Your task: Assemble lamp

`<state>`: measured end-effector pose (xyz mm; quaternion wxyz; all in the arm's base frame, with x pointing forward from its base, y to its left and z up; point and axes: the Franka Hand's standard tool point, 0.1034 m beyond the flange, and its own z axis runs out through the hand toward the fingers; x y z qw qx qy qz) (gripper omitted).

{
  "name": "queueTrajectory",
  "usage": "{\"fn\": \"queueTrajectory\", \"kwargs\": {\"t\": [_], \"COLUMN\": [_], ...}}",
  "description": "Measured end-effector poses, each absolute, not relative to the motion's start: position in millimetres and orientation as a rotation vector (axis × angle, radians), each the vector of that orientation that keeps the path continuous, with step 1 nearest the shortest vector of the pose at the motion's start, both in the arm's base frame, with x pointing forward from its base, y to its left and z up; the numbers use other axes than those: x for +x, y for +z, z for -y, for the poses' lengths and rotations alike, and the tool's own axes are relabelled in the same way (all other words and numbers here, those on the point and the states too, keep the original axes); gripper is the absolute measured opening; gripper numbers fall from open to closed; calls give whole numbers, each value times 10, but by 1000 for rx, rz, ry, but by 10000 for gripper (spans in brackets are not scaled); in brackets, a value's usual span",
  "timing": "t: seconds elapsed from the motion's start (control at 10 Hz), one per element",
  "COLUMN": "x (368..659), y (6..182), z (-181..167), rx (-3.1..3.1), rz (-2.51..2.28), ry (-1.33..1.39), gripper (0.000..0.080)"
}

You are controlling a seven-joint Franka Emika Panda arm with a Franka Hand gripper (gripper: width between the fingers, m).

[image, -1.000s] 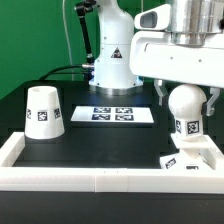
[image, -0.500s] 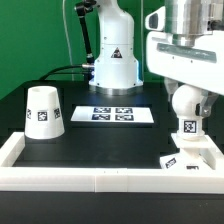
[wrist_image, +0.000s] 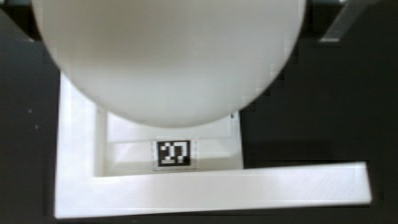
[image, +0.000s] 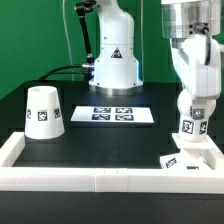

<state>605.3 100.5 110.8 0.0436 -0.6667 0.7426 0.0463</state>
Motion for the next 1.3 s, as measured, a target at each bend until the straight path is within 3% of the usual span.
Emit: {"fn": "queueTrajectory", "kwargs": {"t": [0.5,1.3], "x": [6047,6055], "y": [1107,1131], "z": [-1034,-1124], "rx": [-2068,-2781], "rz": [-2239,-1212], "ry": [144,64], "gripper": [695,699]}}
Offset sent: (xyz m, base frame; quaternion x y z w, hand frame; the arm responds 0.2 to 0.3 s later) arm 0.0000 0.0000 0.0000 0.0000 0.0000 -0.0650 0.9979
